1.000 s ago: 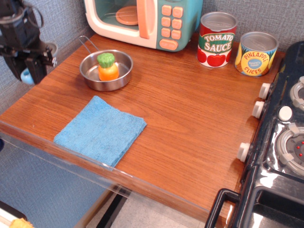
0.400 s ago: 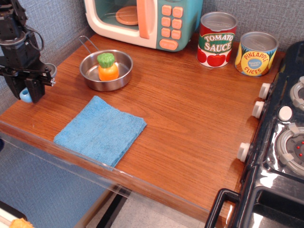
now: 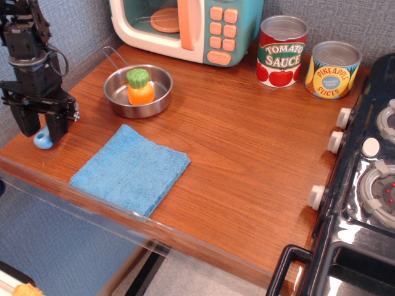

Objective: Pick up the blue spoon and place it on the left of the blue cloth

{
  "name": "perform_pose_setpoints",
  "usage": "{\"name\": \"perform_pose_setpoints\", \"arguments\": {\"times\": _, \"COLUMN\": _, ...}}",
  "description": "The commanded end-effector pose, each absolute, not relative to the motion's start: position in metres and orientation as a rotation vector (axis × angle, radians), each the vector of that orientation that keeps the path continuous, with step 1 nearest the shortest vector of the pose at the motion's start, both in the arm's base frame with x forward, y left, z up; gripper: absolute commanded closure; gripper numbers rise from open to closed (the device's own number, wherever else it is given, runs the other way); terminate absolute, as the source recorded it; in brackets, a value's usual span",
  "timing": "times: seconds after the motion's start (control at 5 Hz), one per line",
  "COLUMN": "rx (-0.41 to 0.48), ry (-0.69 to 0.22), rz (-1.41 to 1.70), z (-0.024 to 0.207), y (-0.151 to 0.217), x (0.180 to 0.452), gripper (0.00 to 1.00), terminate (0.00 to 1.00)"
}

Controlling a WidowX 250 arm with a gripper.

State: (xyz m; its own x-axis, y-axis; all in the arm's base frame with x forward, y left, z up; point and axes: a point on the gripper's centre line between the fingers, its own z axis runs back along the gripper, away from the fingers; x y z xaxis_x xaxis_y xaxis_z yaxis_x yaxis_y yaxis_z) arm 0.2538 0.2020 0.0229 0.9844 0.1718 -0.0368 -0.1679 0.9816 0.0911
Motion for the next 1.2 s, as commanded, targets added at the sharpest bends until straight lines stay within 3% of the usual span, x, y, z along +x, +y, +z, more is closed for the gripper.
{"name": "perform_pose_setpoints", "arguments": {"times": 0.0, "rx": 0.028, "ry": -0.147, "rz": 0.071, "z": 0.089, "y": 0.187, "x": 0.242, "gripper": 0.0, "terminate": 0.0}}
{"name": "perform_pose_setpoints", "arguments": {"times": 0.2, "rx": 0.016, "ry": -0.156, "rz": 0.064, "z": 0.111, "y": 0.175, "x": 0.238, "gripper": 0.0, "terminate": 0.0}}
{"name": "perform_pose_setpoints", "arguments": {"times": 0.4, "rx": 0.022, "ry": -0.099, "rz": 0.051, "z": 0.105, "y": 0.171, "x": 0.24, "gripper": 0.0, "terminate": 0.0}}
{"name": "perform_pose_setpoints", "arguments": {"times": 0.8, "rx": 0.026, "ry": -0.08, "rz": 0.041, "z": 0.102, "y": 0.17, "x": 0.244, "gripper": 0.0, "terminate": 0.0}}
{"name": "perform_pose_setpoints", "arguments": {"times": 1.0, "rx": 0.026, "ry": -0.08, "rz": 0.041, "z": 0.102, "y": 0.17, "x": 0.244, "gripper": 0.0, "terminate": 1.0}}
